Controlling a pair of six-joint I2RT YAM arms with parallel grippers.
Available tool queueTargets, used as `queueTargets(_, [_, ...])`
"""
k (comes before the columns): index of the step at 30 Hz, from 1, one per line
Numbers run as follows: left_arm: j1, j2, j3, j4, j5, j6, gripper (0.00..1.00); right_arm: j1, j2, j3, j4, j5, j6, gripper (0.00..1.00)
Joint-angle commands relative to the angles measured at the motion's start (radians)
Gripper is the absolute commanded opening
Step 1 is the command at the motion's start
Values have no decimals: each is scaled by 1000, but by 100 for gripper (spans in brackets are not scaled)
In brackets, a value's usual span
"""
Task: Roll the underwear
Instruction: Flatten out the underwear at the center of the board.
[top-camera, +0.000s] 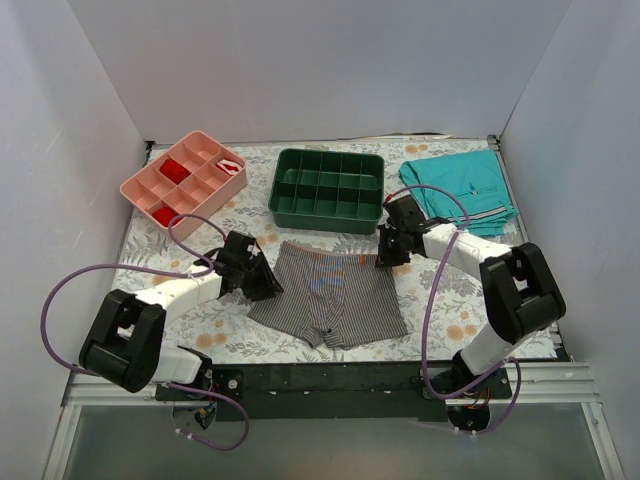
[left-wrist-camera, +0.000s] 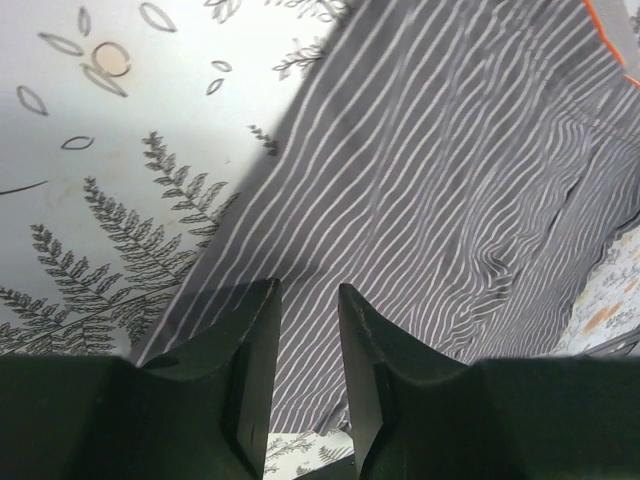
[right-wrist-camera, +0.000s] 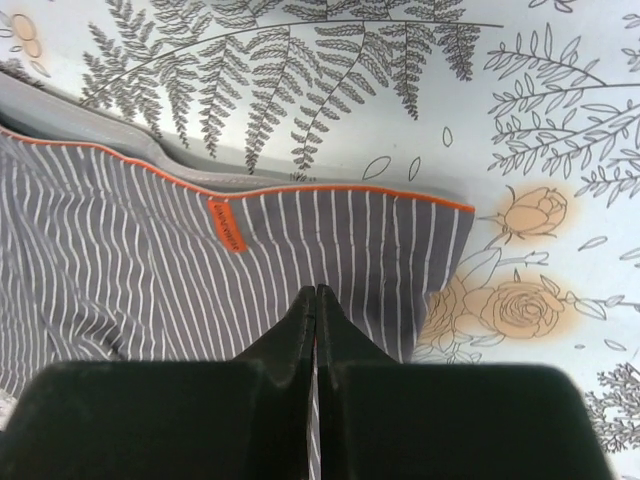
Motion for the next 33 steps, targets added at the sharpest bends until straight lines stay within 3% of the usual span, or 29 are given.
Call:
queueTargets(1, [5, -33, -41, 5, -40, -62, 28, -5, 60, 63, 28, -20, -30, 1])
queueTargets(11, [5, -105, -134, -44, -137, -135, 24, -11, 187, 152, 22, -33, -65, 1])
queueTargets(18, [5, -82, -64, -78, -194, -123, 27, -11, 194, 193, 2, -37, -93, 1])
queueTargets(22, [5, -75, 22, -118, -225, -89, 38, -11, 114, 184, 11, -65, -111, 3])
queueTargets(25, [5, -101, 106, -135, -212, -51, 72, -14, 8, 178, 1, -8, -92, 20])
queueTargets(26, [5, -107, 128, -143, -212, -42, 89, -19, -19, 170, -1, 10, -84, 27])
queueTargets(27, [5, -113, 152, -146, -208, -30, 95, -23, -76, 164, -1, 39, -79, 33])
queueTargets(28, [5, -119, 174, -146, -208, -20, 98, -26, -102, 143, -4, 50, -65, 45])
queueTargets(33, [5, -63, 332, -159, -99, 61, 98, -103, -236, 57, -56, 58, -42, 50])
